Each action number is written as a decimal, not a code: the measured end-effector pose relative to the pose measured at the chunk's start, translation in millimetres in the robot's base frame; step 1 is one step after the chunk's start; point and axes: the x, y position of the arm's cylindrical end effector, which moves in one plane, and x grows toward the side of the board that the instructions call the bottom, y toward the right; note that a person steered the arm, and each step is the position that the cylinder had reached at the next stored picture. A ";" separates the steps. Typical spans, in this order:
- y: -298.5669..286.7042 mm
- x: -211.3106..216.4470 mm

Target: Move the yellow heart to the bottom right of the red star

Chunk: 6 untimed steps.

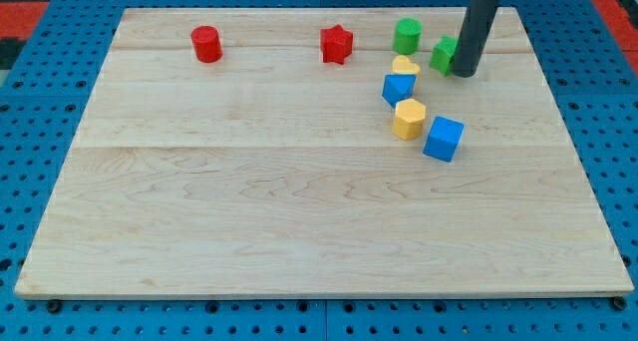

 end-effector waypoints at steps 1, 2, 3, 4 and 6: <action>8.3 -1.1; -9.3 18.6; -42.8 23.2; -67.0 14.3; -97.7 -9.2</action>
